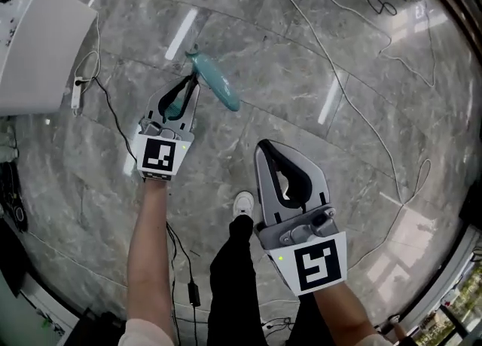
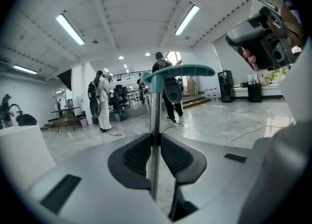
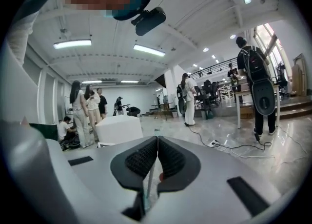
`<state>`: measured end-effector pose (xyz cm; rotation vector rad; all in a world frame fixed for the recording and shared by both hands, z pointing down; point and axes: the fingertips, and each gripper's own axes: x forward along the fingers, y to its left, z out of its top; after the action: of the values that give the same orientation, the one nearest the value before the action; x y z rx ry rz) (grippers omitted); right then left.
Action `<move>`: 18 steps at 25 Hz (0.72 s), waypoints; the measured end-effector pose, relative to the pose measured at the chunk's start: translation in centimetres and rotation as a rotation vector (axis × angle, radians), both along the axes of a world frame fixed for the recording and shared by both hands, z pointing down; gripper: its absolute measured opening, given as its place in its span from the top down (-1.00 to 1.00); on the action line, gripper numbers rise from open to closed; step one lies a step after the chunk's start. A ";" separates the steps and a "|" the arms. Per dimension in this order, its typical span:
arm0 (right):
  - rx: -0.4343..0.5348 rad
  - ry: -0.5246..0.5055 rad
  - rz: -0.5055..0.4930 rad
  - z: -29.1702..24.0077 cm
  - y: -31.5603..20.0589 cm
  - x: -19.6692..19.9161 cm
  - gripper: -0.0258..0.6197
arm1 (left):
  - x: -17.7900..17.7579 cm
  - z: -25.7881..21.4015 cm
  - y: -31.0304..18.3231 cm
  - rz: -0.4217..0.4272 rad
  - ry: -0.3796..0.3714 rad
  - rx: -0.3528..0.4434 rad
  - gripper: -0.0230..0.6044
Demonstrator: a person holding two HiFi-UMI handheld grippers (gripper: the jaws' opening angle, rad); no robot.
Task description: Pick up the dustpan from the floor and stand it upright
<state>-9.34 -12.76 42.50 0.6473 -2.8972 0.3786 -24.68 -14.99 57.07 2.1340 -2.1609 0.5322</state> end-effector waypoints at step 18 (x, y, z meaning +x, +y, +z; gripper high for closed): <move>0.040 0.076 -0.294 1.7 14.8 -12.3 0.86 | -7.8 -2.2 13.5 -0.109 -0.022 0.167 0.70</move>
<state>-21.63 2.01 44.18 0.2280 -2.8724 0.2521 -32.48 -1.44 54.83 2.0800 -2.3953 0.3808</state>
